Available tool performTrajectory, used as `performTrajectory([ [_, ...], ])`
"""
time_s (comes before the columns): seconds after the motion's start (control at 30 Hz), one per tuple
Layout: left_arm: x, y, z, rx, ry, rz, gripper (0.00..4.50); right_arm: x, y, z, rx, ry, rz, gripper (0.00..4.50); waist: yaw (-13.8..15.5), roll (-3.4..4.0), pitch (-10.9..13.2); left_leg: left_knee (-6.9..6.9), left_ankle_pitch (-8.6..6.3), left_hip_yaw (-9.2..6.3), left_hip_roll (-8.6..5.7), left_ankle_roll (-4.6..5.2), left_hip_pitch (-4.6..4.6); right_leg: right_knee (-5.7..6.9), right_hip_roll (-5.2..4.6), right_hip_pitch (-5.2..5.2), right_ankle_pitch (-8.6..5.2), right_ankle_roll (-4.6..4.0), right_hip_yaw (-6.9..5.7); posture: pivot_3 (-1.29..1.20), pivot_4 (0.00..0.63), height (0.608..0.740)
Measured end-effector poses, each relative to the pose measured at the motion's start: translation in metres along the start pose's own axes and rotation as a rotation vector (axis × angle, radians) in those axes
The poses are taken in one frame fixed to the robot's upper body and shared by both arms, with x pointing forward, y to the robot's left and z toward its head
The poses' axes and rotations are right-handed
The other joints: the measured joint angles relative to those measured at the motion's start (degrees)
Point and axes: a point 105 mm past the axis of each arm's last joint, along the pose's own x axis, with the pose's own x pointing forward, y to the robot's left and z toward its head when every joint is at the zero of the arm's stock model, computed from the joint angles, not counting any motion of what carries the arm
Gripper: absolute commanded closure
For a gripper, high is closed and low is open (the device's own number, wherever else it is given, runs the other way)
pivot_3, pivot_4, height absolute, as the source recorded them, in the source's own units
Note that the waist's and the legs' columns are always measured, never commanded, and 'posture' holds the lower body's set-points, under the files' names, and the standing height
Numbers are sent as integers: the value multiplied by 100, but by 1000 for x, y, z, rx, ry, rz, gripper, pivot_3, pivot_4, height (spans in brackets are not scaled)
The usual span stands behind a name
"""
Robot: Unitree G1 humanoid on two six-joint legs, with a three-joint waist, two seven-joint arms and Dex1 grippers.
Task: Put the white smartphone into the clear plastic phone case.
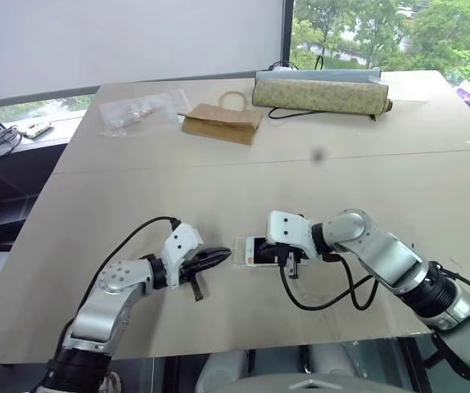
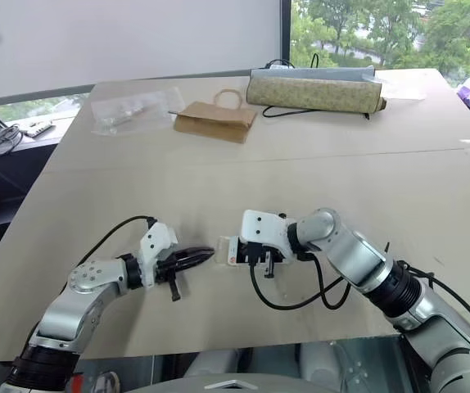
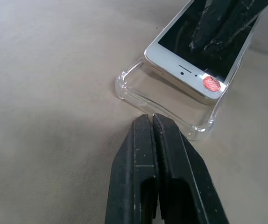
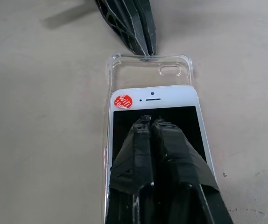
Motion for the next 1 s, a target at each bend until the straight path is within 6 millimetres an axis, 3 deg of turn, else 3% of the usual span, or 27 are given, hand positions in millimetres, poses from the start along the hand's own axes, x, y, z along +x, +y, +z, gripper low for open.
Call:
performTrajectory([
  [0.13,0,-1,1,-8,10,5,4389,3,5,2,102,-47,28,4500,5,-2,-1,-1,-2,-1,0,3,3,-1,0,2,0,0,1,0,150,740],
  [0.37,3,-2,3,-18,13,7,4389,1,8,-4,122,-10,45,4500,34,0,-3,-5,0,-1,-3,0,3,-6,-4,3,0,0,1,0,150,740],
  [0.73,6,-4,3,-26,7,5,4389,13,-5,-2,249,-77,-49,4500,74,6,-27,-19,-7,-5,-4,12,35,-8,-3,30,-1,-1,-2,0,150,740],
  [0.87,10,-8,4,-28,-1,-17,4389,2,-8,-3,304,-124,-95,4500,110,8,-15,-19,-3,-9,-5,5,21,-12,-3,26,-1,0,-5,0,150,740],
  [0.97,14,-11,7,-16,-15,-36,4389,-21,-19,-3,326,-143,-185,4500,99,8,-1,-20,1,-5,-5,-1,-7,-9,-3,-7,0,0,3,0,150,740],
  [1.0,15,-11,8,-9,-20,-41,4389,-39,-23,2,296,-149,-233,4500,94,10,0,-21,1,-5,-3,-2,-22,-9,-1,-25,0,0,2,0,150,740],
])
